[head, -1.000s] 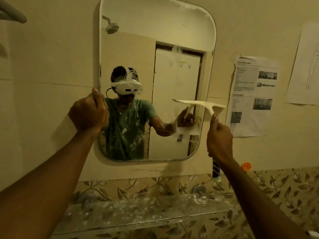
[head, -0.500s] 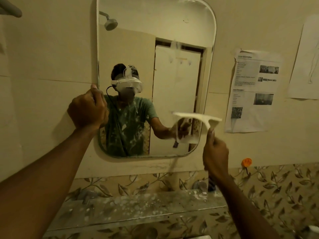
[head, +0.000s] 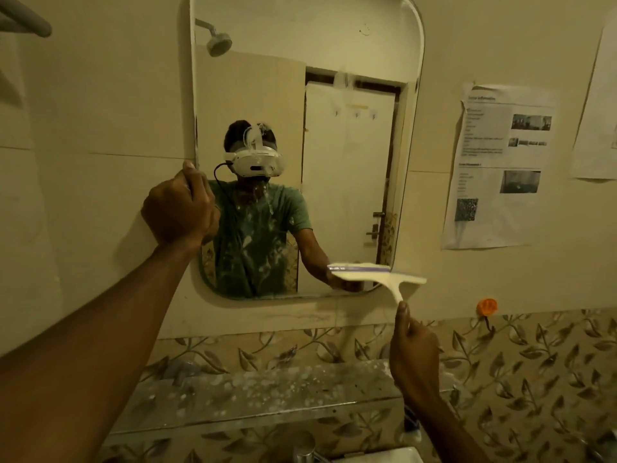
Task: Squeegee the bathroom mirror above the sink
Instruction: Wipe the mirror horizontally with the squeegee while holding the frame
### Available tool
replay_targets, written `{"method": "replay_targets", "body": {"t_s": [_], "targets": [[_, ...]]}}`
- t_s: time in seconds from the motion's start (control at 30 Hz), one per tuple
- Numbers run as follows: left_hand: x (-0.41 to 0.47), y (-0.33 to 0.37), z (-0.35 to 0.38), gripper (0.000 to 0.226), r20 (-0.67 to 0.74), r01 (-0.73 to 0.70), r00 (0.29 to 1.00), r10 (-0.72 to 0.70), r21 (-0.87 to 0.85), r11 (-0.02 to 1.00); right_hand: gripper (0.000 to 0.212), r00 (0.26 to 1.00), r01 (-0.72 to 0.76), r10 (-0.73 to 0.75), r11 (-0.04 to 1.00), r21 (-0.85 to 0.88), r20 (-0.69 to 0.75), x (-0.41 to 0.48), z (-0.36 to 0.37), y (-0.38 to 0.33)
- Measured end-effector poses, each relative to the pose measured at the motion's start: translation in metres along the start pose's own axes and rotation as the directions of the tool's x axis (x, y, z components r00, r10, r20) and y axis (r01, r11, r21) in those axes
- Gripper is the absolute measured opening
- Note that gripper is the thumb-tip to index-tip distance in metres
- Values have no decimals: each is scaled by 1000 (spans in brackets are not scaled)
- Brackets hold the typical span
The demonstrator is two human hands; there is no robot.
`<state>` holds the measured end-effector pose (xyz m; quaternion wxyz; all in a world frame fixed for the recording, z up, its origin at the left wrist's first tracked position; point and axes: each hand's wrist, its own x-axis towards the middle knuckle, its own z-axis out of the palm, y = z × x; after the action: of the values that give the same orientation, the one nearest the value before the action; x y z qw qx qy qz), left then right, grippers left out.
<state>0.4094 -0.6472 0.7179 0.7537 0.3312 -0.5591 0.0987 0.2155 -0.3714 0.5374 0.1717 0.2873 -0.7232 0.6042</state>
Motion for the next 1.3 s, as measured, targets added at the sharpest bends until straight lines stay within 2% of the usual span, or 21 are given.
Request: {"method": "replay_targets", "body": {"t_s": [0.1,0.2,0.37,0.5,0.6,0.73,0.87,1.03,1.3], "targets": [[0,0,-1,56,-4,-8,1000,8,11,1000,60,997,69,-66,995,67,-45,42,-8,-37],[1,-1,-2,56,14,-2,1000,2,3,1000,62,995,71,-64,992,101,-75,78,-12,-64],[0,3,-5,57,45,33,998,-33,-1,999,68,997,24,-22,999,23,-71,39,2,-26],[2,6,-10,57,75,30,997,-30,0,1000,69,999,-42,42,999,-25,25,-6,2,13],[4,9,-15,55,104,48,993,-48,6,999,67,997,-69,69,998,-8,41,-12,-2,11],[9,10,-20,52,174,43,984,-42,-3,999,62,999,27,-30,992,125,23,23,-11,-39],[14,6,-25,54,275,12,961,-14,10,1000,46,996,90,-90,957,276,-13,93,-28,-120],[25,4,-33,58,388,5,921,-16,31,1000,34,978,208,-194,933,295,-76,167,-34,-210],[44,-6,-33,71,546,-38,838,4,52,998,47,924,360,-340,927,104,-173,231,-25,-297]]}}
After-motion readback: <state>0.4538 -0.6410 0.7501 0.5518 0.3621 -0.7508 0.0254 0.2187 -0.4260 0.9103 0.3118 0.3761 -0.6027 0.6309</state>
